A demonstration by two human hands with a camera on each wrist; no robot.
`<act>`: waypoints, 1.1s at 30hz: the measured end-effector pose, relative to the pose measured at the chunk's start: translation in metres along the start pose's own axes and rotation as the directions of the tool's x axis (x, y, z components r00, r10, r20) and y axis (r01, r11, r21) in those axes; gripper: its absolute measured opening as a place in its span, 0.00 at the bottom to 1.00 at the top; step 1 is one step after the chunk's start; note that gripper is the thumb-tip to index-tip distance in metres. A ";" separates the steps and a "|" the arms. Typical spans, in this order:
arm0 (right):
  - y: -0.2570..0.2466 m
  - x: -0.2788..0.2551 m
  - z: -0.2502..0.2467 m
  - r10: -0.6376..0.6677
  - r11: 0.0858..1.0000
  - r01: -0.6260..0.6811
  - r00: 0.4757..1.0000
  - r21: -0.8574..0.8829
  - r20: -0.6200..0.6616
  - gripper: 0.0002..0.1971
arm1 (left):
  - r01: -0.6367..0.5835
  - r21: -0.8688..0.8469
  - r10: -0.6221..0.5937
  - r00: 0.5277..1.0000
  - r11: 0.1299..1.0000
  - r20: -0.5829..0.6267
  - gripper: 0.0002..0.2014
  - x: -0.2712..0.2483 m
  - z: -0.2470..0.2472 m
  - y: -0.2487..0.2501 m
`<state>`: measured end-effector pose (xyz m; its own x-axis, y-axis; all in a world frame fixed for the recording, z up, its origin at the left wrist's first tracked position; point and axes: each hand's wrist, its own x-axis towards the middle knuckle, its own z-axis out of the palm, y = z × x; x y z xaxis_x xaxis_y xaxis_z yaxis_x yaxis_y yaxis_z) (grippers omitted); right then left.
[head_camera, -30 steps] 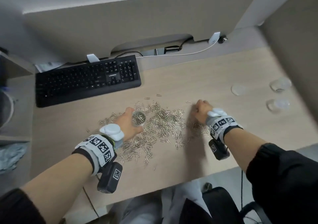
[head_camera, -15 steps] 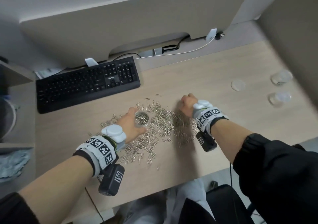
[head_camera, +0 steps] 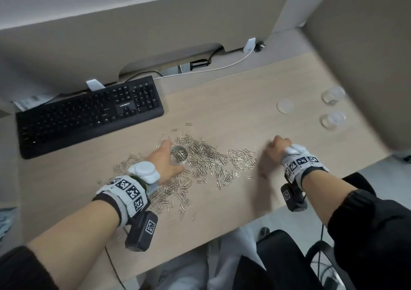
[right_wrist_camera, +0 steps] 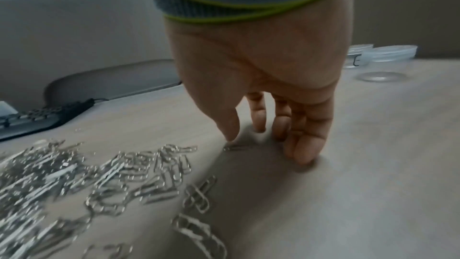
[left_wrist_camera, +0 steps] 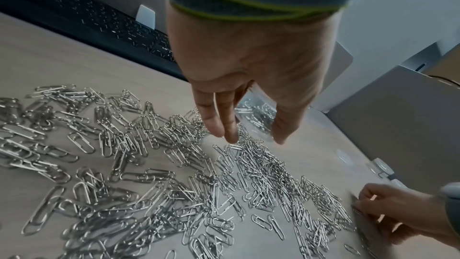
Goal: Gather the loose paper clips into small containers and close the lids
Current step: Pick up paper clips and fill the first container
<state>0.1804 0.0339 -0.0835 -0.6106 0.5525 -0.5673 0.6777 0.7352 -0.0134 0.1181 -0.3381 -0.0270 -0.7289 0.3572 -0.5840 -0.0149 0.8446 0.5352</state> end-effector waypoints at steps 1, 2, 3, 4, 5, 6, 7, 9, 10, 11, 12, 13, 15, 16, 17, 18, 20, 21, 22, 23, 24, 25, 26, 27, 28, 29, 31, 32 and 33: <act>0.003 -0.005 0.001 -0.006 1.000 0.005 1.000 0.008 0.011 0.21 | -0.005 0.006 0.005 1.000 1.000 -0.001 0.32 0.000 0.002 0.002; 0.003 -0.010 0.005 -0.009 1.000 0.009 1.000 0.008 0.021 0.22 | -0.007 0.015 0.007 1.000 1.000 -0.005 0.31 0.000 0.004 0.004; -0.004 -0.017 0.007 -0.012 1.000 0.012 1.000 -0.019 0.025 0.22 | -0.004 0.020 0.005 1.000 1.000 -0.008 0.31 0.001 0.005 0.004; -0.014 -0.023 0.009 -0.029 0.998 0.030 0.999 -0.048 0.031 0.21 | 0.002 0.021 -0.002 1.000 1.000 -0.008 0.31 0.002 0.006 0.005; -0.025 -0.028 0.012 -0.055 0.996 0.059 0.997 -0.069 0.058 0.21 | 0.007 0.025 -0.007 1.000 1.000 -0.004 0.31 0.002 0.006 0.007; -0.036 -0.031 0.016 -0.107 0.992 0.113 0.990 -0.054 0.095 0.21 | 0.011 0.027 -0.011 1.000 1.000 0.000 0.31 0.003 0.007 0.009; -0.048 -0.036 0.019 -0.161 0.986 0.166 0.978 -0.029 0.131 0.21 | 0.010 0.027 -0.010 1.000 1.000 0.001 0.31 0.003 0.007 0.011; -0.061 -0.046 0.019 -0.229 0.973 0.228 0.967 0.024 0.114 0.18 | 0.000 0.023 0.000 1.000 1.000 -0.006 0.30 0.005 0.006 0.017; -0.063 -0.048 0.017 -0.228 0.973 0.224 0.970 0.058 0.082 0.17 | -0.004 0.016 0.004 1.000 1.000 -0.010 0.30 0.006 0.006 0.019; -0.061 -0.050 0.013 -0.195 0.979 0.190 0.978 0.076 0.070 0.17 | -0.010 0.014 0.010 1.000 1.000 -0.011 0.30 0.007 0.005 0.021; -0.057 -0.049 0.009 -0.156 0.986 0.151 0.985 0.073 0.074 0.19 | -0.014 0.021 0.014 1.000 1.000 -0.011 0.31 0.008 0.005 0.023; -0.048 -0.047 0.005 -0.091 0.995 0.087 0.990 0.047 0.105 0.21 | -0.019 0.028 0.019 1.000 0.999 -0.013 0.32 0.008 0.005 0.024; -0.031 -0.049 -0.004 0.022 0.999 -0.015 0.985 -0.041 0.170 0.24 | -0.020 0.033 0.021 1.000 0.999 -0.014 0.33 0.008 0.004 0.024; -0.024 -0.052 -0.006 0.045 0.997 -0.033 0.978 -0.063 0.204 0.22 | -0.020 0.034 0.020 1.000 0.999 -0.016 0.33 0.008 0.004 0.024; -0.019 -0.054 -0.004 0.042 0.998 -0.031 0.967 -0.050 0.252 0.18 | -0.021 0.042 0.022 1.000 0.999 -0.019 0.33 0.007 0.005 0.024; -0.019 -0.057 -0.004 0.048 0.998 -0.034 0.954 -0.053 0.297 0.16 | -0.020 0.051 0.021 1.000 0.998 -0.023 0.33 0.007 0.005 0.023; -0.029 -0.065 0.001 0.057 0.998 -0.045 0.942 -0.044 0.330 0.23 | -0.011 0.068 0.013 0.999 0.998 -0.029 0.34 0.006 0.007 0.021; -0.037 -0.063 0.006 0.020 1.000 -0.017 0.949 -0.012 0.314 0.27 | -0.005 0.068 0.007 1.000 0.998 -0.028 0.34 0.006 0.007 0.020; -0.046 -0.059 0.013 -0.044 0.998 0.030 0.953 0.050 0.299 0.29 | 0.000 0.063 0.002 1.000 0.998 -0.025 0.33 0.005 0.007 0.020; -0.055 -0.058 0.020 -0.119 0.989 0.088 0.948 0.116 0.296 0.29 | 0.000 0.056 0.001 1.000 0.998 -0.024 0.33 0.004 0.007 0.021; -0.065 -0.059 0.023 -0.173 0.979 0.129 0.935 0.158 0.310 0.27 | 0.000 0.048 0.001 1.000 0.999 -0.024 0.32 0.004 0.007 0.021; -0.075 -0.064 0.024 -0.221 0.963 0.156 0.922 0.219 0.317 0.23 | -0.005 0.040 0.006 1.000 0.999 -0.026 0.31 0.003 0.006 0.022; -0.084 -0.068 0.024 -0.253 0.943 0.157 0.912 0.294 0.324 0.19 | -0.007 0.034 0.008 1.000 0.999 -0.029 0.31 0.003 0.005 0.022; -0.090 -0.069 0.025 -0.277 0.924 0.161 0.907 0.346 0.318 0.16 | -0.007 0.030 0.008 0.999 1.000 -0.034 0.31 0.003 0.004 0.022; -0.093 -0.068 0.024 -0.289 0.917 0.176 0.911 0.358 0.294 0.15 | -0.004 0.031 0.005 0.999 1.000 -0.039 0.31 0.003 0.003 0.022; -0.094 -0.066 0.024 -0.296 0.925 0.212 0.923 0.316 0.245 0.15 | -0.003 0.034 0.005 0.999 0.999 -0.048 0.32 0.003 0.002 0.022; -0.091 -0.060 0.019 -0.278 0.953 0.258 0.953 0.159 0.120 0.18 | -0.001 0.057 0.005 0.998 0.998 -0.070 0.34 0.003 0.001 0.020; -0.087 -0.057 0.018 -0.253 0.965 0.245 0.963 0.090 0.088 0.23 | 0.005 0.068 0.000 0.997 0.998 -0.078 0.34 0.003 0.001 0.019; -0.084 -0.054 0.016 -0.228 0.974 0.227 0.971 0.023 0.071 0.28 | 0.008 0.071 -0.002 0.996 0.997 -0.087 0.36 0.002 0.000 0.017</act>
<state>0.1634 -0.0639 -0.0651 -0.7181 0.3412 -0.6066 0.5309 0.8321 -0.1603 0.1163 -0.3231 -0.0188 -0.7854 0.3195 -0.5301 0.0276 0.8737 0.4857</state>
